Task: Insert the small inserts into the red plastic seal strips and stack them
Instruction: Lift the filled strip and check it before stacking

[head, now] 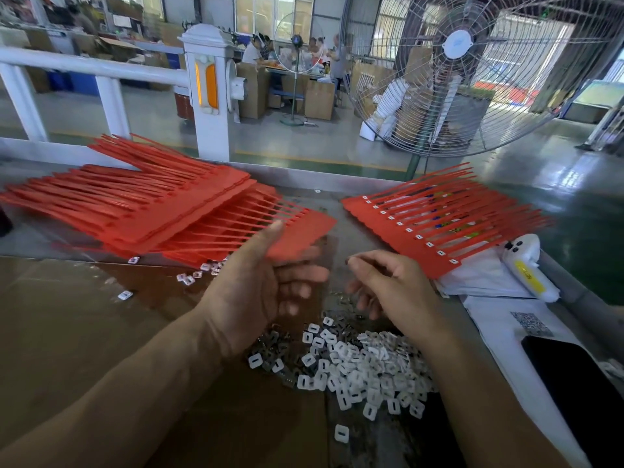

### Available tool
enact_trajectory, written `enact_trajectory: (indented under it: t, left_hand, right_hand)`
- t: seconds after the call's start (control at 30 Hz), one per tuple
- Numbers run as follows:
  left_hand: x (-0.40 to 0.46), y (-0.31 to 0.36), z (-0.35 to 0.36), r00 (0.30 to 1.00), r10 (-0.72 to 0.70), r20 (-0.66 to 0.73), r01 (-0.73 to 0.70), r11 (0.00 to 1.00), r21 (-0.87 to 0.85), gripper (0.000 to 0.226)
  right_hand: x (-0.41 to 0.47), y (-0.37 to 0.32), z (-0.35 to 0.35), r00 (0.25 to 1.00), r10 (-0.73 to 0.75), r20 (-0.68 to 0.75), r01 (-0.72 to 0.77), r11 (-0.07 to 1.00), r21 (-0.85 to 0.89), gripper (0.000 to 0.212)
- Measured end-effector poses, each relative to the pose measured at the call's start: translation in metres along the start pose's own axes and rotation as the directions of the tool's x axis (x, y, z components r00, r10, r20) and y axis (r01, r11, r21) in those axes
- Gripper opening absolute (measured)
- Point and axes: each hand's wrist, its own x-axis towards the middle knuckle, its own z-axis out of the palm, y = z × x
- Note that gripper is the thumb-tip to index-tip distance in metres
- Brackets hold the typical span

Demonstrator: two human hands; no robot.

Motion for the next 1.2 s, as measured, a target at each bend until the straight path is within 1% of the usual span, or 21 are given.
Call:
enact_trajectory:
  t: [0.03,0.1,0.13,0.17,0.23,0.27,0.33,0.37,0.4,0.47,0.53,0.6,0.67,0.77,0.83,0.9,0.93,1.0,1.07,1.13,1.2]
  left_hand:
    - [0.001,-0.001,-0.001,0.998,-0.004,-0.070,0.001,0.999,-0.048,0.058]
    - [0.002,0.002,-0.004,0.980,-0.016,-0.200,-0.024,0.980,-0.195,0.043]
    - [0.002,0.004,-0.006,0.971,-0.019,-0.237,-0.043,0.966,-0.254,0.034]
    - [0.002,0.007,-0.007,0.970,-0.017,-0.242,-0.051,0.960,-0.275,0.026]
    - [0.001,0.011,-0.005,0.982,0.010,-0.187,-0.064,0.956,-0.287,0.018]
    - [0.000,0.013,-0.004,0.986,0.026,-0.164,-0.077,0.947,-0.310,0.020]
    - [0.000,0.012,-0.002,0.991,0.050,-0.123,-0.091,0.931,-0.354,0.030]
    - [-0.001,0.011,-0.001,0.994,0.058,-0.092,-0.088,0.928,-0.362,0.029]
    - [-0.002,0.008,0.001,0.996,0.064,-0.054,-0.079,0.928,-0.364,0.025]
    - [-0.004,0.002,0.006,0.997,0.066,0.027,-0.054,0.942,-0.331,0.021]
    - [-0.005,-0.004,0.010,0.991,0.043,0.124,-0.011,0.968,-0.249,0.027]
    - [-0.005,-0.008,0.012,0.979,-0.016,0.201,0.045,0.989,-0.143,0.037]
    - [-0.005,-0.010,0.011,0.976,-0.048,0.211,0.059,0.997,-0.046,0.040]
    - [-0.003,-0.010,0.006,0.971,-0.061,0.230,0.060,0.998,0.012,0.043]
    - [-0.003,-0.010,0.004,0.959,-0.081,0.272,0.082,0.997,0.008,0.042]
    - [-0.003,-0.011,0.003,0.956,-0.069,0.284,0.073,0.997,-0.004,0.045]
    - [-0.002,-0.012,0.003,0.960,-0.046,0.277,0.054,0.998,-0.018,0.047]
    - [0.001,-0.012,0.002,0.969,0.012,0.248,-0.004,0.999,-0.031,0.045]
    - [0.002,-0.012,-0.001,0.967,0.047,0.251,-0.055,0.998,0.025,0.037]
    - [0.002,-0.009,-0.005,0.960,0.050,0.276,-0.064,0.997,0.043,0.038]
    - [0.001,-0.006,-0.010,0.949,0.034,0.312,-0.046,0.998,0.030,0.040]
  right_hand:
    - [0.000,0.001,0.001,1.000,-0.003,0.010,0.004,1.000,-0.028,0.011]
    - [0.000,0.002,0.000,1.000,-0.011,0.016,0.011,0.999,-0.030,0.013]
    - [0.000,0.002,0.000,1.000,-0.011,0.021,0.012,1.000,-0.005,0.014]
    - [0.000,0.002,-0.001,1.000,-0.009,0.028,0.008,1.000,0.029,0.016]
    - [0.000,0.001,-0.001,0.999,0.022,0.037,-0.027,0.990,0.140,0.026]
    - [0.001,-0.001,0.000,0.997,0.060,0.043,-0.068,0.973,0.222,0.039]
    - [0.005,-0.005,0.004,0.985,0.151,0.081,-0.170,0.909,0.380,0.070]
    - [0.007,-0.007,0.005,0.978,0.180,0.109,-0.210,0.872,0.442,0.080]
    - [0.008,-0.008,0.007,0.972,0.190,0.136,-0.233,0.838,0.494,0.084]
    - [0.010,-0.009,0.010,0.970,0.156,0.187,-0.237,0.773,0.588,0.080]
    - [0.010,-0.008,0.013,0.974,0.064,0.219,-0.195,0.729,0.656,0.071]
    - [0.008,-0.008,0.016,0.981,-0.009,0.194,-0.118,0.765,0.634,0.058]
    - [0.007,-0.010,0.019,0.992,-0.028,0.126,-0.051,0.809,0.585,0.044]
    - [0.008,-0.013,0.019,1.000,0.028,0.007,-0.027,0.812,0.583,0.044]
    - [0.011,-0.016,0.010,0.988,0.096,-0.124,-0.002,0.798,0.603,0.042]
    - [0.013,-0.018,-0.005,0.956,0.173,-0.239,0.030,0.750,0.661,0.037]
    - [0.012,-0.019,-0.011,0.946,0.185,-0.266,0.052,0.724,0.688,0.036]
    - [0.006,-0.019,-0.017,0.952,0.160,-0.262,0.080,0.694,0.715,0.035]
    - [0.003,-0.020,-0.016,0.970,0.145,-0.196,0.052,0.664,0.746,0.029]
    - [0.004,-0.022,-0.016,0.970,0.196,-0.145,-0.012,0.631,0.776,0.025]
    - [0.006,-0.024,-0.019,0.952,0.273,-0.135,-0.070,0.627,0.776,0.033]
